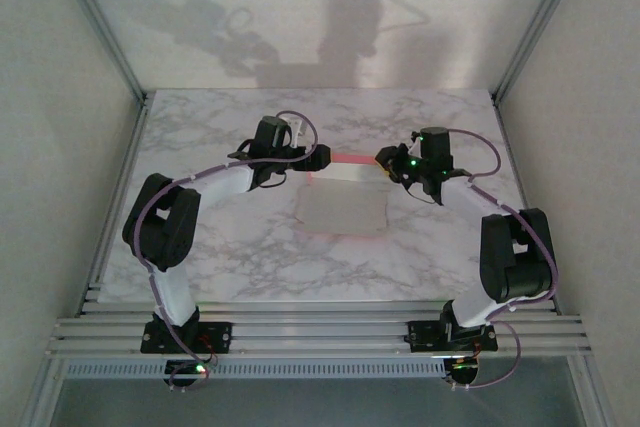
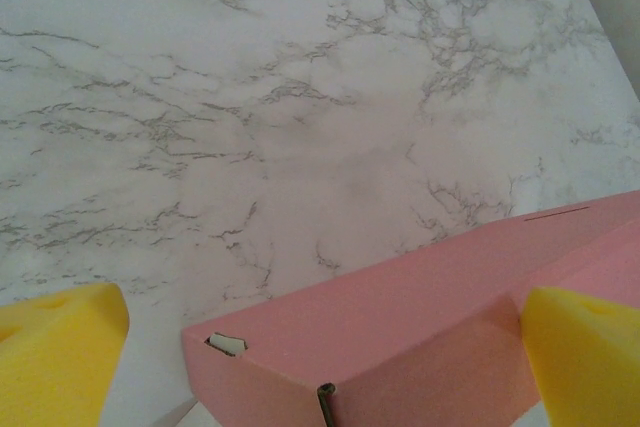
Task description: Fold the paper box
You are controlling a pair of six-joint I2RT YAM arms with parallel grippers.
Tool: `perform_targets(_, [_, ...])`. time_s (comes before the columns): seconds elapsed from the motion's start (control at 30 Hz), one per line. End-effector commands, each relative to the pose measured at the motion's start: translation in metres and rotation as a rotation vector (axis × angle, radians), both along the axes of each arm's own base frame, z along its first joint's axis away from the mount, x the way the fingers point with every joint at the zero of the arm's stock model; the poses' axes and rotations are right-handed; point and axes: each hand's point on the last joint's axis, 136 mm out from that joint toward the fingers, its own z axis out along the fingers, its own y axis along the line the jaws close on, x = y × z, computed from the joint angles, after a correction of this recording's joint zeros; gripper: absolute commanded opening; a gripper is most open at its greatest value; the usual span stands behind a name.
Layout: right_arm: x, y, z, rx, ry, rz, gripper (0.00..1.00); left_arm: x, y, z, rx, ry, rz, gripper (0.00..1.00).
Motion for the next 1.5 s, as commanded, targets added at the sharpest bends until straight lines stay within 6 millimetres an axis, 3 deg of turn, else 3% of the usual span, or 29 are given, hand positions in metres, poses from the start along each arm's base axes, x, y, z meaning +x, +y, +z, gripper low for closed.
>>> perform_targets(0.0, [0.004, -0.004, 0.018, 0.047, -0.050, -0.013, 0.21, -0.013, 0.002, -0.032, 0.075, 0.085, -0.027, 0.99])
perform_targets(0.87, [0.000, -0.018, 0.013, 0.035, -0.036, -0.021, 0.05, -0.016, 0.002, -0.037, 0.082, 0.096, -0.026, 0.99])
perform_targets(1.1, [-0.001, -0.022, 0.014, 0.036, -0.032, -0.036, 0.30, -0.015, 0.002, -0.038, 0.082, 0.100, -0.025, 0.99])
perform_targets(1.27, [-0.011, -0.034, 0.012, 0.004, -0.027, -0.035, 0.33, -0.013, 0.001, -0.039, 0.078, 0.105, -0.020, 0.99])
perform_targets(1.47, [-0.041, -0.047, -0.002, -0.097, 0.001, 0.022, 0.37, -0.010, -0.001, -0.038, 0.071, 0.114, -0.017, 0.99])
